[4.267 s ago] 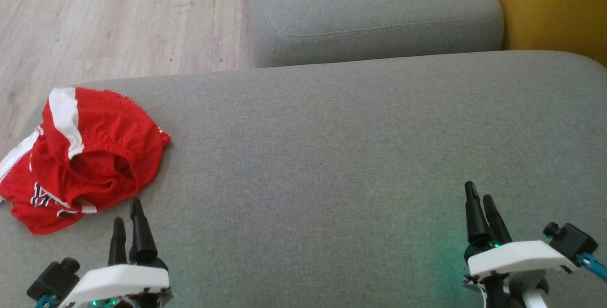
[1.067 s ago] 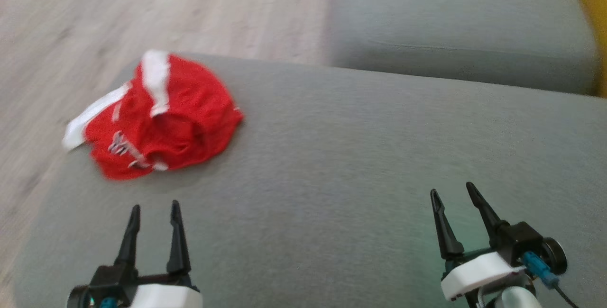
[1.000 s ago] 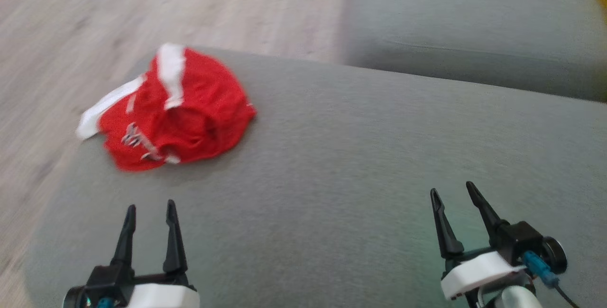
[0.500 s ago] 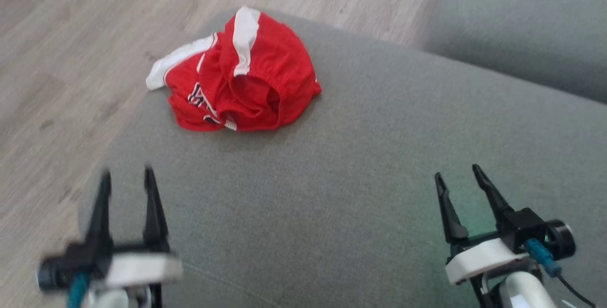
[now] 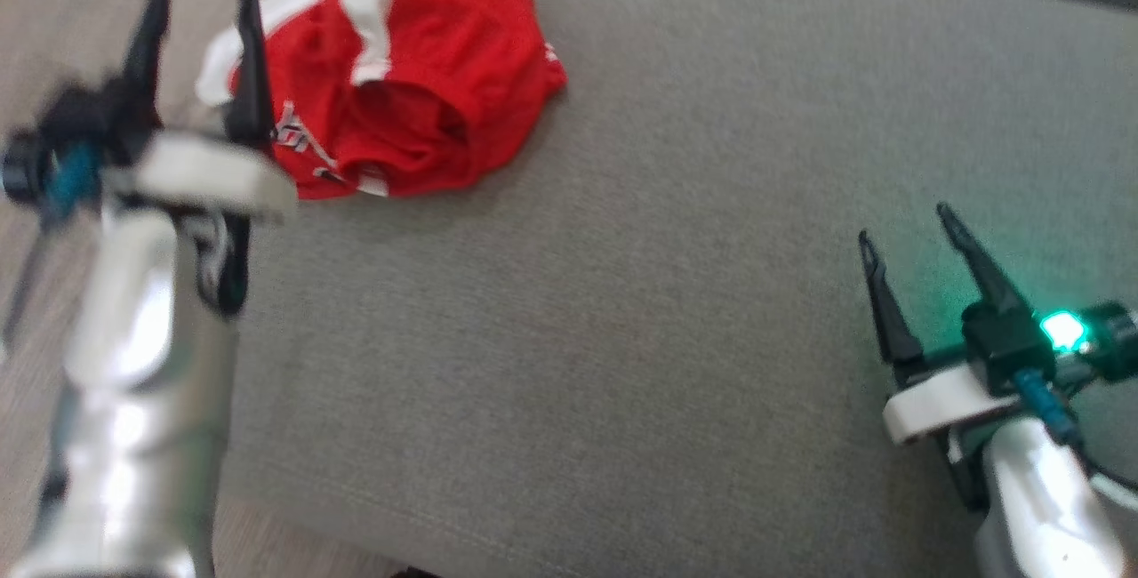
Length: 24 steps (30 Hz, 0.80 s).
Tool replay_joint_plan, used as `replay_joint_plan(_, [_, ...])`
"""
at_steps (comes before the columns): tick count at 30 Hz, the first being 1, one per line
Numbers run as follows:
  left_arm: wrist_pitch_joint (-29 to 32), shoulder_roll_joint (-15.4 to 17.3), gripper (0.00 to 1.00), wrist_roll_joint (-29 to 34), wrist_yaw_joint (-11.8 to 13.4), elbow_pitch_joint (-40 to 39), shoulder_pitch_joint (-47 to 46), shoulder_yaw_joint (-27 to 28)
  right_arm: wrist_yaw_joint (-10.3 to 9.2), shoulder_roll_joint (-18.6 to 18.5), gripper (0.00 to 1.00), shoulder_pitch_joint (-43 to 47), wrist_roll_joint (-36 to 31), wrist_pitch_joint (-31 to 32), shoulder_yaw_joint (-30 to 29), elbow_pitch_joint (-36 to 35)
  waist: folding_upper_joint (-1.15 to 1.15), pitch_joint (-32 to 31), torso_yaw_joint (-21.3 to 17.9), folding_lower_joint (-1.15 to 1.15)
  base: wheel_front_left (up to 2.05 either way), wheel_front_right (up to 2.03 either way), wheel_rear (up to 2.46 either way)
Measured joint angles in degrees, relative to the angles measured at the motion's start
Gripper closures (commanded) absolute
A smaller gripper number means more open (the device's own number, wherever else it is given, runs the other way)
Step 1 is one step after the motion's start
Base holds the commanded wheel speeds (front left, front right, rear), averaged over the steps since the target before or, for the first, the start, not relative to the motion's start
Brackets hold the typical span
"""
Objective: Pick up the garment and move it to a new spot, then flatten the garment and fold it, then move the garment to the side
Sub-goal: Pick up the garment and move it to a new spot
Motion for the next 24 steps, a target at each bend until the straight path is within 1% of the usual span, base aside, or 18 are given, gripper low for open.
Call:
replay_joint_plan(3, [2.53,0.27,0.00,-2.49,-0.05,7.02,-7.51,-1.26,0.00,-1.45,0.00,-1.55,-0.27,0.00,0.08,-0.45,0.00,2.76,-1.15,0.00,0.00,0.00,0.00])
replay_joint_plan(6, [4.66,0.29,0.00,-4.91,-0.42,13.27,-12.12,-4.85,0.00,-2.27,0.00,-2.64,-0.55,-0.01,0.37,-0.78,0.00,5.12,-2.35,0.00,0.00,0.00,0.00])
replay_joint_plan(9, [5.65,0.18,0.00,-8.91,-0.47,17.88,-12.99,-9.03,0.00,-2.61,0.00,-2.96,-0.57,-0.10,0.74,-1.31,0.00,6.77,-3.55,-0.02,0.00,0.00,0.00])
replay_joint_plan(12, [8.01,0.31,0.00,-12.91,-0.47,22.24,-13.07,-12.22,0.00,-3.07,0.00,-3.36,-0.57,-0.32,0.96,-2.24,0.00,8.45,-4.26,-0.02,0.00,0.00,0.00])
replay_joint_plan(15, [8.23,1.46,0.00,-13.13,-0.47,26.62,-13.67,-13.54,0.00,-3.24,0.00,-4.63,-0.57,-0.32,1.27,-2.65,0.00,9.59,-4.94,-0.02,0.00,0.00,0.00])
replay_joint_plan(16, [7.59,1.88,0.52,-13.15,-0.47,27.61,-14.08,-13.62,0.00,-3.23,0.00,-5.09,-0.57,-0.32,1.32,-2.63,0.00,9.77,-5.18,-0.02,0.00,0.00,0.00])
replay_joint_plan(17, [6.59,2.11,0.52,-13.15,-0.47,28.29,-14.51,-13.80,0.00,-3.21,0.00,-5.42,-0.58,-0.32,1.33,-2.61,0.00,9.87,-5.38,-0.02,0.00,0.00,0.00])
replay_joint_plan(18, [5.13,2.18,1.00,-13.15,-0.47,28.77,-15.01,-14.06,0.00,-3.16,0.00,-5.61,-0.58,-0.32,1.35,-2.58,0.00,9.86,-5.54,-0.02,0.00,0.00,0.00])
replay_joint_plan(22, [0.33,2.44,1.00,-13.15,-0.47,29.08,-17.07,-16.25,0.00,-2.48,0.00,-5.88,-0.57,-0.32,1.58,-1.78,0.00,9.10,-6.04,-0.02,0.00,0.00,0.00])
replay_joint_plan(24, [-0.99,3.39,1.00,-13.14,-0.47,28.82,-18.20,-17.35,0.00,-1.56,0.00,-5.91,-0.48,-0.32,1.74,-1.08,0.00,8.27,-6.37,-0.01,0.00,0.00,0.00])
